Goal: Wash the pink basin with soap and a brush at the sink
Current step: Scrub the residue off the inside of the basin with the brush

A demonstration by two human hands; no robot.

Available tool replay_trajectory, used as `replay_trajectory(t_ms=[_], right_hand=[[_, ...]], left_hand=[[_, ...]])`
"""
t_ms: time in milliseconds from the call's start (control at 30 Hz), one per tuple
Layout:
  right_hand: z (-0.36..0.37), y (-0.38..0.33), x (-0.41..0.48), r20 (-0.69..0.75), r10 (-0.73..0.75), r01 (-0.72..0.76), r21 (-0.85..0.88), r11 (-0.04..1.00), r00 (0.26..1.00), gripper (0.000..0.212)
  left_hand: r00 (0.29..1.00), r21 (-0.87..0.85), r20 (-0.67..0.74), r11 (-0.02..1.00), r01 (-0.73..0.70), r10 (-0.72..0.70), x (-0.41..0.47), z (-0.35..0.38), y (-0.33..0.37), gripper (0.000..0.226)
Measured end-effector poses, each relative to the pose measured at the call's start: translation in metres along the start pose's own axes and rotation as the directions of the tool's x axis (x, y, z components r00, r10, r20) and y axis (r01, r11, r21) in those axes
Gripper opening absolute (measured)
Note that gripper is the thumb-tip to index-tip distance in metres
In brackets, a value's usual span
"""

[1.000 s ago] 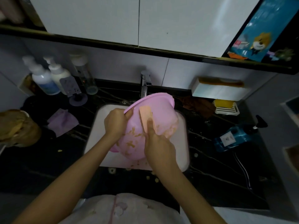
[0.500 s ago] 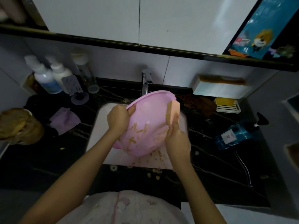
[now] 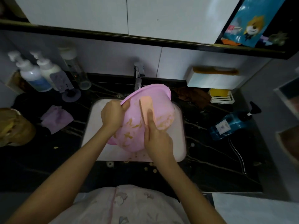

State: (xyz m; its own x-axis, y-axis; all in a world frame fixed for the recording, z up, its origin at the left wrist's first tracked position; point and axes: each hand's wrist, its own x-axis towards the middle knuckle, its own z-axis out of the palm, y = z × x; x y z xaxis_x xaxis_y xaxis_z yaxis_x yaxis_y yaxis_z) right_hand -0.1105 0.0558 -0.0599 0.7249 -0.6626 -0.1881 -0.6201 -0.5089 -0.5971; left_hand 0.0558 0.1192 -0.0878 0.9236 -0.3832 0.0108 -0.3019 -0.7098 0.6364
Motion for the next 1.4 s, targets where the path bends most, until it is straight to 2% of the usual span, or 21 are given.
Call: replay_trajectory(t_ms=[33,167,200,267,333,400,467,500,533,667,700,800,833,967,1000,1100,1133,1267,1300,1333,1400], right_hand=[[0.0,0.005,0.012,-0.031,-0.027,0.025,-0.053,0.998,0.999,0.057],[-0.026,0.025,0.026,-0.127,0.152,-0.172,-0.161,0.972,0.98,0.055],[-0.025,0.022,0.013,-0.078,0.143,-0.156,-0.197,0.968,0.987,0.056],[-0.009,0.002,-0.009,0.0,-0.019,0.019,-0.19,0.982,1.0,0.058],[-0.001,-0.006,0.002,0.0,-0.116,0.113,-0.199,0.973,0.993,0.057],[-0.014,0.003,0.037,-0.096,-0.001,-0.015,-0.167,0.986,0.995,0.053],[-0.037,0.015,0.057,-0.107,0.202,-0.218,-0.171,0.961,0.973,0.049],[-0.042,0.019,0.054,-0.102,0.23,-0.247,-0.215,0.945,0.968,0.048],[-0.043,0.016,0.046,-0.084,0.225,-0.239,-0.253,0.938,0.971,0.048],[-0.03,-0.013,0.021,0.044,-0.09,0.099,-0.269,0.958,0.995,0.052],[-0.034,-0.01,0.033,0.02,-0.063,0.066,-0.267,0.961,0.998,0.05],[-0.056,0.011,0.073,-0.042,0.231,-0.235,-0.202,0.951,0.972,0.042],[-0.057,0.013,0.071,-0.037,0.254,-0.256,-0.216,0.942,0.967,0.042],[-0.038,0.0,0.037,0.039,-0.079,0.087,-0.26,0.962,0.996,0.047],[-0.042,0.002,0.041,0.021,-0.066,0.069,-0.254,0.965,0.998,0.047],[-0.066,0.014,0.081,-0.009,0.255,-0.253,-0.156,0.955,0.967,0.047],[-0.067,0.011,0.083,0.005,0.27,-0.265,-0.186,0.946,0.963,0.046],[-0.038,-0.013,0.036,0.203,-0.047,0.106,-0.289,0.951,0.978,0.052],[-0.036,-0.01,0.029,0.192,-0.07,0.125,-0.294,0.947,0.979,0.053],[-0.039,-0.006,0.035,0.137,-0.018,0.06,-0.304,0.951,0.99,0.051],[-0.053,0.003,0.069,-0.017,0.213,-0.209,-0.275,0.938,0.977,0.046]], left_hand=[[1.0,0.004,0.006,1.0,0.005,-0.005,0.0,-0.001,0.001,0.053],[0.999,0.021,-0.004,0.999,0.033,-0.033,0.003,0.0,0.006,0.05],[0.999,0.022,-0.004,0.999,0.037,-0.037,0.003,0.001,0.007,0.05],[0.999,0.024,-0.006,0.999,0.031,-0.031,0.001,0.002,0.011,0.049],[1.0,0.036,0.012,0.999,0.01,-0.011,-0.003,0.005,0.012,0.049],[1.0,0.033,0.008,0.999,0.007,-0.007,-0.007,0.003,0.013,0.049],[1.0,0.025,-0.002,1.0,0.014,-0.014,-0.005,0.001,0.01,0.049],[1.0,0.025,-0.001,1.0,0.012,-0.012,-0.004,0.0,0.008,0.048],[1.0,0.028,-0.002,1.0,0.009,-0.009,-0.002,0.0,0.008,0.046],[1.0,0.034,0.002,0.999,0.007,-0.007,-0.004,0.003,0.01,0.047],[1.0,0.03,0.005,1.0,0.009,-0.009,-0.005,0.004,0.01,0.047],[1.0,0.021,0.006,1.0,0.016,-0.016,-0.006,0.002,0.011,0.046],[1.0,0.021,0.008,1.0,0.016,-0.016,-0.006,0.002,0.011,0.045],[1.0,0.039,0.022,0.999,0.017,-0.018,-0.01,0.005,0.015,0.045],[1.0,0.046,0.023,0.999,0.016,-0.017,-0.012,0.005,0.015,0.045],[1.0,0.053,0.017,0.999,0.004,-0.004,-0.015,0.005,0.02,0.045],[1.0,0.064,0.023,0.998,-0.003,0.001,-0.015,0.006,0.022,0.043],[0.999,0.083,0.042,0.996,-0.021,0.017,-0.015,0.01,0.024,0.042],[0.999,0.082,0.044,0.996,-0.026,0.023,-0.015,0.009,0.023,0.044],[0.999,0.077,0.042,0.996,-0.033,0.03,-0.017,0.009,0.022,0.045],[0.998,0.076,0.036,0.996,-0.046,0.043,-0.02,0.008,0.023,0.046]])
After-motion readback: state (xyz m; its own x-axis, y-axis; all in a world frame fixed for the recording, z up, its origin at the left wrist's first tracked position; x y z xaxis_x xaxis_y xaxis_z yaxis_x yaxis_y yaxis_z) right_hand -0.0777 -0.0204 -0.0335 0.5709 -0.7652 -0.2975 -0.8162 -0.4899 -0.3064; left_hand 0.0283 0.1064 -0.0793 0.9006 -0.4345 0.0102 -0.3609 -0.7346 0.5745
